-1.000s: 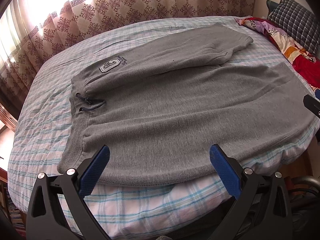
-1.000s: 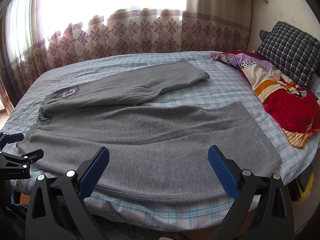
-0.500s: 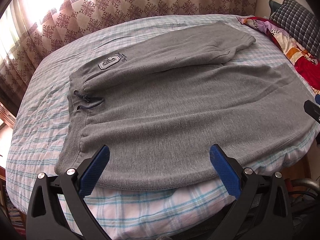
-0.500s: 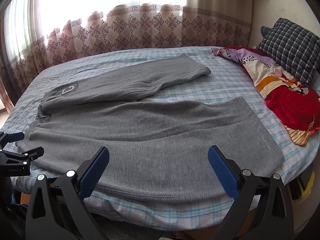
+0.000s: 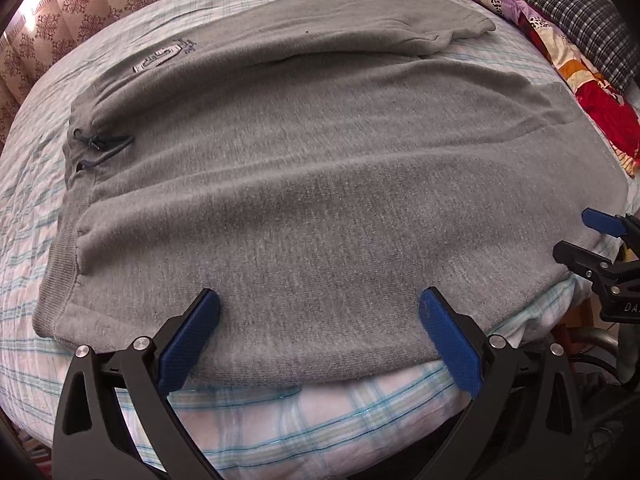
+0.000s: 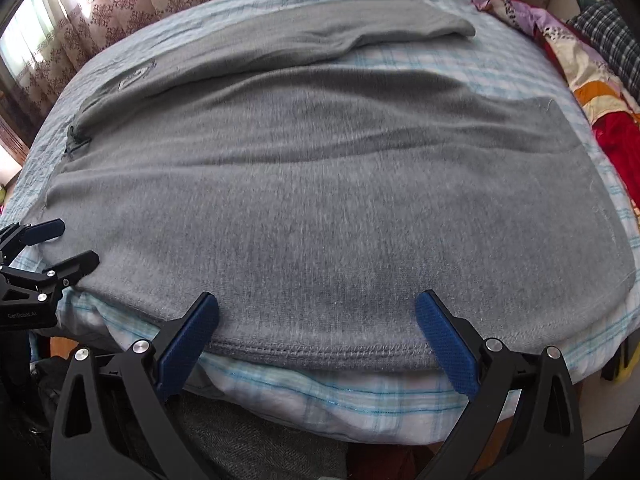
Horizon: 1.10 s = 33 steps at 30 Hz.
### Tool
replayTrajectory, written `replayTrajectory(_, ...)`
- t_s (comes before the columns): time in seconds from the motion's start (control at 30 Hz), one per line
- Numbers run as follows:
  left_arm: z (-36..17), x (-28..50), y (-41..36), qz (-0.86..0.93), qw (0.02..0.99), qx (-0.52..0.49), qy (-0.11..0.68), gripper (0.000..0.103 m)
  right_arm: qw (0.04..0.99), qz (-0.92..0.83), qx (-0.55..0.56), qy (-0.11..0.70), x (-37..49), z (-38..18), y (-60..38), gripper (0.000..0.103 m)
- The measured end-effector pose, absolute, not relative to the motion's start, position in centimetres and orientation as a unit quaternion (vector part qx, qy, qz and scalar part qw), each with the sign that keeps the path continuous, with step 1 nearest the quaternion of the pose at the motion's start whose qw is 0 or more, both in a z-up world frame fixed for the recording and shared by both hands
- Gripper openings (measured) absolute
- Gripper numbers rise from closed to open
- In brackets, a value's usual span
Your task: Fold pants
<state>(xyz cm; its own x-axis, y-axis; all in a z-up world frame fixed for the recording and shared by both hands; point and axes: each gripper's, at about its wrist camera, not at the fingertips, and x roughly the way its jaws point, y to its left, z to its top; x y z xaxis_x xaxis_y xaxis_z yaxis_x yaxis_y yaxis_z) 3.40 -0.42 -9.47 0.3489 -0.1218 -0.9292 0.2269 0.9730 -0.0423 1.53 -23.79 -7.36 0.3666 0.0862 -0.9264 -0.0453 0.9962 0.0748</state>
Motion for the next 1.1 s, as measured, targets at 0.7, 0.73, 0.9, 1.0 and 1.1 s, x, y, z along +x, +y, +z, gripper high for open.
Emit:
replayTrajectory(0.7,-8.5,2.5,-0.1,-0.146,0.818,0.075,0.551,0.101,0.865,-0.074,-0.007,0.496,9.8,-3.6,-33.6,0.098)
replayTrajectory(0.73,-8.2,2.5,-0.1,-0.149,0.819,0.080,0.548,0.101,0.865,-0.091,0.000,0.493,10.5,-3.6,-35.0,0.098)
replayTrajectory(0.9,-6.3,3.2,-0.2,-0.163,0.828,0.091,0.529,0.101,0.870,-0.147,0.044,0.468,13.0,-3.6,-41.9,0.098)
replayTrajectory(1.0,-5.3,4.8,-0.3,-0.155,0.837,0.085,0.519,0.101,0.869,-0.158,0.066,0.465,14.7,-3.8,-45.1,0.098)
replayTrajectory(1.1,-4.7,6.9,-0.5,-0.141,0.845,0.077,0.510,0.101,0.865,-0.160,0.099,0.465,16.0,-4.3,-47.6,0.098)
